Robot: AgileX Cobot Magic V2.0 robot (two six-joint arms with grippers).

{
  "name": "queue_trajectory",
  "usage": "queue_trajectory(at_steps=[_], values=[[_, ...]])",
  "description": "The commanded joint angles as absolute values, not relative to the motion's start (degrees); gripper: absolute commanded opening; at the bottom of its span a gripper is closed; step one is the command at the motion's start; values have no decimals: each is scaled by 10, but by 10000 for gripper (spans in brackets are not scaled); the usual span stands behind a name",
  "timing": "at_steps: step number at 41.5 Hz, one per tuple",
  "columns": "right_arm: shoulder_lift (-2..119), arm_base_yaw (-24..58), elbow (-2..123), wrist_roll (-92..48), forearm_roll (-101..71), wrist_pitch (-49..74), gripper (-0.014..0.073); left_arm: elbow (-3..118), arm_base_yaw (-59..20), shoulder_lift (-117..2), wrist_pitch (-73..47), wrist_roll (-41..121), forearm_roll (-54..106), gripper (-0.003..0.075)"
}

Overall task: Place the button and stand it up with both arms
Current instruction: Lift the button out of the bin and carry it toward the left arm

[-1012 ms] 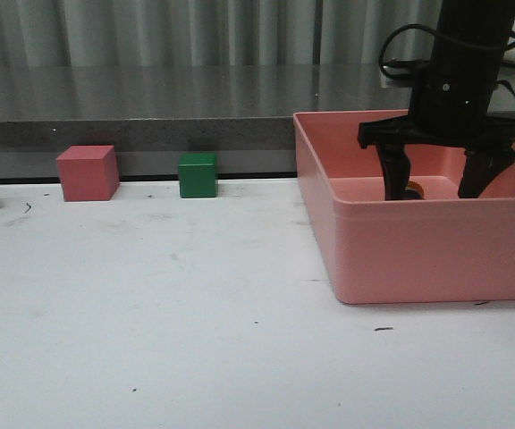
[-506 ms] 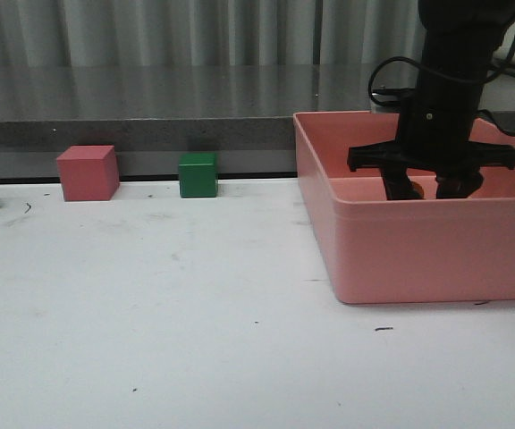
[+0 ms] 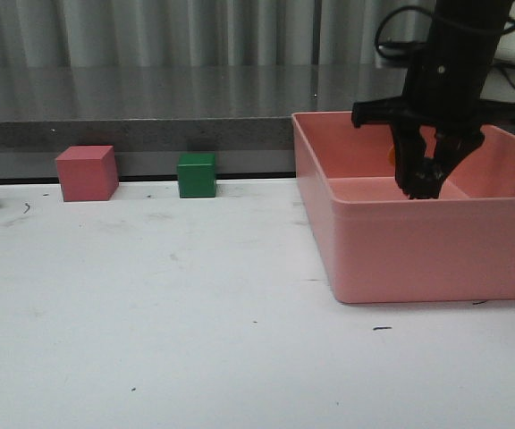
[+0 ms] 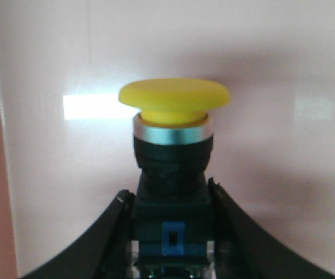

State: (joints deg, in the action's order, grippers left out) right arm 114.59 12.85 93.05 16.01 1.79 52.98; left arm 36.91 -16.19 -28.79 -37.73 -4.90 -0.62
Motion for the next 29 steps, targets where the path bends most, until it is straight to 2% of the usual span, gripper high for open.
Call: queue_trajectory(at_steps=[1,12,21,29], values=[[1070,127,922,137,18,514,204,390,-167,-294,-336,-50,-4,472],[944,149,818,52,18,466,204,390,-167,-294,-336,-50,-4,472],[875,205,814,53,17,467,204,390,-167,-294,-331,-50,-4,472],[863,272,814,53,-18,466,204,390,-167,-294,-331,-50,-4,472]])
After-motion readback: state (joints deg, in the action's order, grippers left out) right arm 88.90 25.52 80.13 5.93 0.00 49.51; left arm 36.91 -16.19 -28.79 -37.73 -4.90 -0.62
